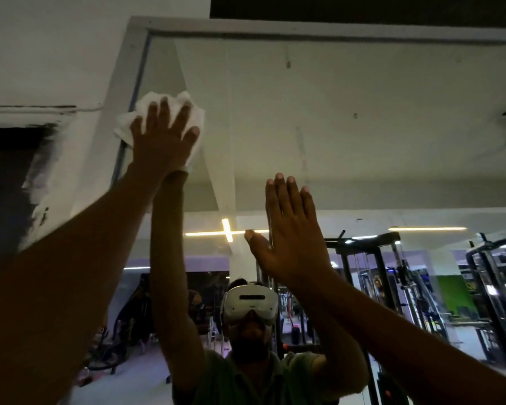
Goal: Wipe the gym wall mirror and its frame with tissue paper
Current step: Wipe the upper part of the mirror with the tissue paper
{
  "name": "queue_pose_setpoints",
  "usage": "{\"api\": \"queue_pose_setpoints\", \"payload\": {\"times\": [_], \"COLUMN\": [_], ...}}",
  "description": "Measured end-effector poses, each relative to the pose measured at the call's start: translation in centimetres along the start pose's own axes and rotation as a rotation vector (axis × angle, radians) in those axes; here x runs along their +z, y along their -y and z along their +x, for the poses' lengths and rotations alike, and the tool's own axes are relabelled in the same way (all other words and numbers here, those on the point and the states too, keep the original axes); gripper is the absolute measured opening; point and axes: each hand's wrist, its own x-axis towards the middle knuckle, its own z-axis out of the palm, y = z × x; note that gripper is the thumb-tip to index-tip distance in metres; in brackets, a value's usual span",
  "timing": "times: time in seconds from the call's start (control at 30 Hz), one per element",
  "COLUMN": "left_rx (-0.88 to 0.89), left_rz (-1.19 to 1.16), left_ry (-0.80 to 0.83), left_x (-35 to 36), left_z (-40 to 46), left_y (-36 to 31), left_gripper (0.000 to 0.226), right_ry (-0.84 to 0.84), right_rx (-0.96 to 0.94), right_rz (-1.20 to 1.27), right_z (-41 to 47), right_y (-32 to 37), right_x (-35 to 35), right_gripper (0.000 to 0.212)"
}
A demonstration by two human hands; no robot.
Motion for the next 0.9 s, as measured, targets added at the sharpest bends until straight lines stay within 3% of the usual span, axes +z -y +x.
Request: {"api": "queue_pose_setpoints", "payload": {"times": [0.13,0.17,0.23,0.3,0.33,0.43,0.53,0.63,0.7,0.8,0.9], "left_rx": [-0.207,-0.167,0.122,0.325,0.323,0.000,-0.223,0.182,0.346,0.069,-0.237], "left_rz": [-0.145,-0.234,-0.295,-0.332,-0.319,-0.152,-0.218,-0.280,-0.296,-0.212,-0.196], "left_ry": [-0.074,0.000,0.097,0.111,0.097,-0.005,0.053,0.128,0.133,0.134,0.144], "left_x": [-2.5,-3.4,-4.8,-4.9,-4.1,-1.9,-4.8,-7.5,-6.9,-5.1,-6.5], "left_z": [-2.9,-3.8,-5.0,-5.1,-5.0,-6.2,-8.5,-12.5,-13.3,-13.7,-15.4], "left_y": [-4.6,-6.7,-9.2,-7.2,-5.2,0.1,-4.3,-8.7,-5.3,1.4,-1.9], "left_gripper": [0.063,0.069,0.075,0.078,0.076,0.065,0.068,0.071,0.069,0.067,0.069], "right_ry": [-0.014,-0.013,-0.012,-0.017,-0.015,-0.017,-0.005,-0.003,0.015,0.019,0.025], "right_rx": [0.007,0.004,0.003,0.002,0.001,0.000,0.004,0.000,-0.017,-0.045,-0.028], "right_rz": [-0.001,-0.004,-0.013,-0.020,-0.019,-0.015,-0.014,-0.024,-0.017,-0.022,-0.030], "right_z": [-0.1,-0.1,-0.1,-0.2,-0.2,-0.2,-0.2,-0.1,-0.4,-1.6,-2.2], "right_y": [0.1,0.1,0.1,0.0,0.0,0.0,0.2,0.0,-0.4,-0.8,-0.4], "right_x": [0.1,0.1,0.1,-0.1,-0.1,-0.1,0.0,-0.1,-0.4,-0.5,-0.6], "right_gripper": [0.095,0.095,0.094,0.094,0.094,0.094,0.094,0.094,0.094,0.093,0.093]}}
